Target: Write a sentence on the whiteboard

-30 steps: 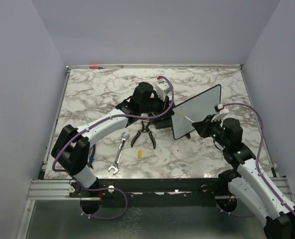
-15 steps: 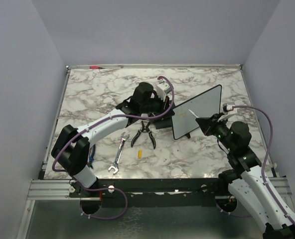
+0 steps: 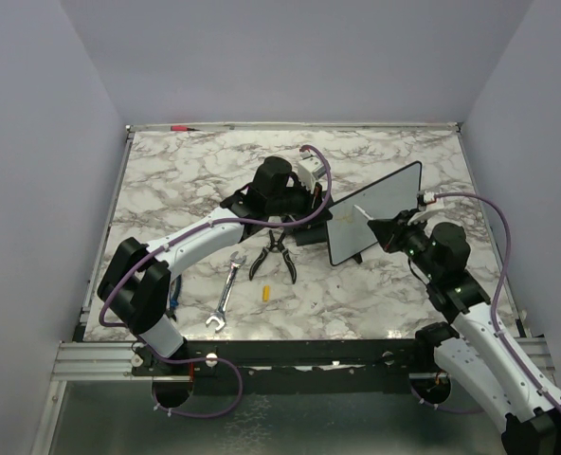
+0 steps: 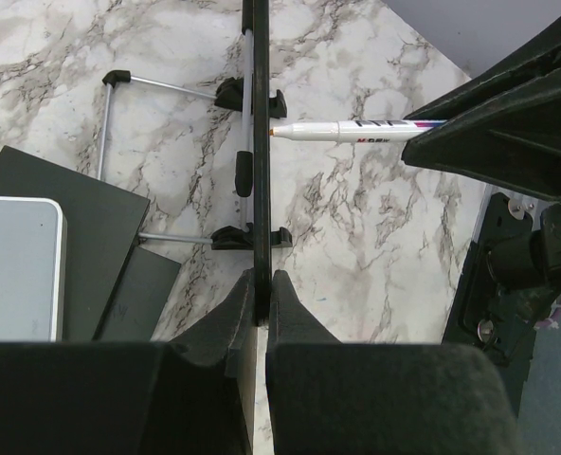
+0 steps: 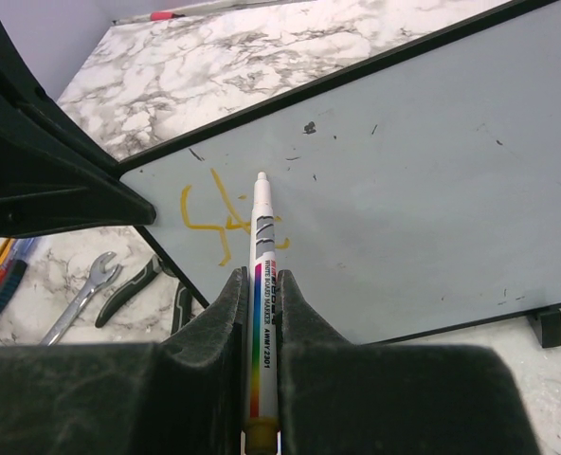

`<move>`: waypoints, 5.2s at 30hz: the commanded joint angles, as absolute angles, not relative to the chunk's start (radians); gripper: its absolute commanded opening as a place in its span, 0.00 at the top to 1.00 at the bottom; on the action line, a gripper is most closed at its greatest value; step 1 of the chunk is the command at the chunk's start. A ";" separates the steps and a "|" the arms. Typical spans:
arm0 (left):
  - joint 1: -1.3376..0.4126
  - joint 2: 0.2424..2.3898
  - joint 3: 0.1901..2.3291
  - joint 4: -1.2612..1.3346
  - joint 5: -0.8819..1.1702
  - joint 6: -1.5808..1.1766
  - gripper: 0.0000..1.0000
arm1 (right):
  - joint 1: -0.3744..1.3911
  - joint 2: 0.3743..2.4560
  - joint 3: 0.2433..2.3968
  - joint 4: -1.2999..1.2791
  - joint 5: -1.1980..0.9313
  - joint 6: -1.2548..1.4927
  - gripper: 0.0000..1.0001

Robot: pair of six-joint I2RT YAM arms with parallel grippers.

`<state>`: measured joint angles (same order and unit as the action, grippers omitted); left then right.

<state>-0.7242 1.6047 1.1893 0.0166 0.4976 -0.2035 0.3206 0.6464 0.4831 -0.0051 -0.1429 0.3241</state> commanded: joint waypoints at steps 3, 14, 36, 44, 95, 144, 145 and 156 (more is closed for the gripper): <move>-0.741 1.598 1.215 -0.019 0.541 -0.193 1.00 | 0.318 0.663 0.502 0.035 -0.121 0.327 0.99; -0.743 1.596 1.216 -0.020 0.541 -0.191 1.00 | 0.319 0.655 0.501 -0.043 -0.010 0.342 0.99; -0.746 1.593 1.218 -0.022 0.540 -0.191 1.00 | 0.318 0.676 0.437 -0.118 -0.069 0.349 0.99; -0.747 1.593 1.216 -0.022 0.540 -0.190 1.00 | 0.319 0.673 0.466 -0.099 -0.058 0.349 0.99; -0.747 1.586 1.215 -0.031 0.520 -0.184 1.00 | 0.318 0.614 0.513 -0.112 0.102 0.356 0.99; -0.750 1.588 1.220 -0.034 0.526 -0.183 1.00 | 0.319 0.704 0.483 -0.093 0.083 0.337 0.99; -0.748 1.589 1.220 -0.033 0.526 -0.183 1.00 | 0.319 0.704 0.486 -0.086 0.083 0.337 0.99; -0.749 1.591 1.219 -0.035 0.529 -0.184 1.00 | 0.319 0.701 0.525 -0.061 0.075 0.312 0.99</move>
